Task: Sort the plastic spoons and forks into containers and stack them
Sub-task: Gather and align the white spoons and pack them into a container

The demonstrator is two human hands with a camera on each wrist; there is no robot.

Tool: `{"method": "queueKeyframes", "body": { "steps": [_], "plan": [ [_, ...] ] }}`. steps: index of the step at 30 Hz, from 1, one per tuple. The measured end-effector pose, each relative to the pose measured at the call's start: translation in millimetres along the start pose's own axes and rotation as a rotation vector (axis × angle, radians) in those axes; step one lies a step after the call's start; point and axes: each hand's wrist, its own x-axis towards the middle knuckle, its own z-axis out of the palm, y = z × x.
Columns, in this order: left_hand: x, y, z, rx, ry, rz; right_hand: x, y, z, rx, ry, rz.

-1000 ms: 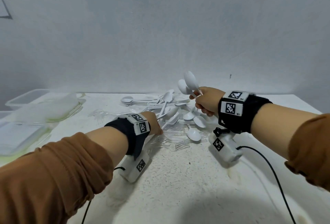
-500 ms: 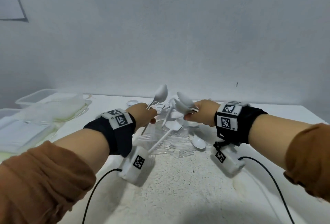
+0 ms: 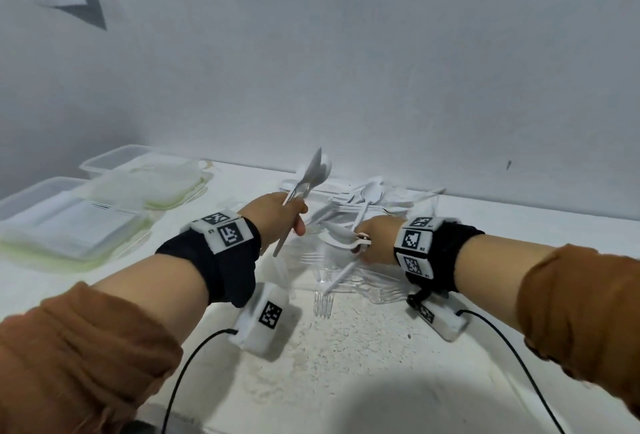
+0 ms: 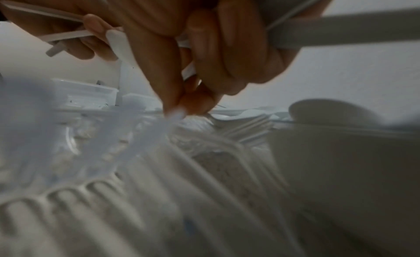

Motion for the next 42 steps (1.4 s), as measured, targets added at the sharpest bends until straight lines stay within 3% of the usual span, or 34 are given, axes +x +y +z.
{"method": "queueKeyframes", "body": {
  "steps": [11,19,28,38,42],
  "plan": [
    [27,-6,-25,-0.089,0.001,0.020,12,-7,-2,0.003,-0.079,0.122],
    [48,-9,-39,-0.115,-0.078,0.029,7,-12,-16,0.096,-0.012,0.243],
    [59,-2,-37,-0.063,-0.201,0.107,-25,11,-44,0.707,0.164,0.462],
    [61,40,1,-0.122,-0.304,0.239,-48,62,-71,0.575,0.399,0.536],
    [64,53,16,-0.250,-0.335,0.177,-49,81,-68,0.453,0.342,0.536]
  ]
}}
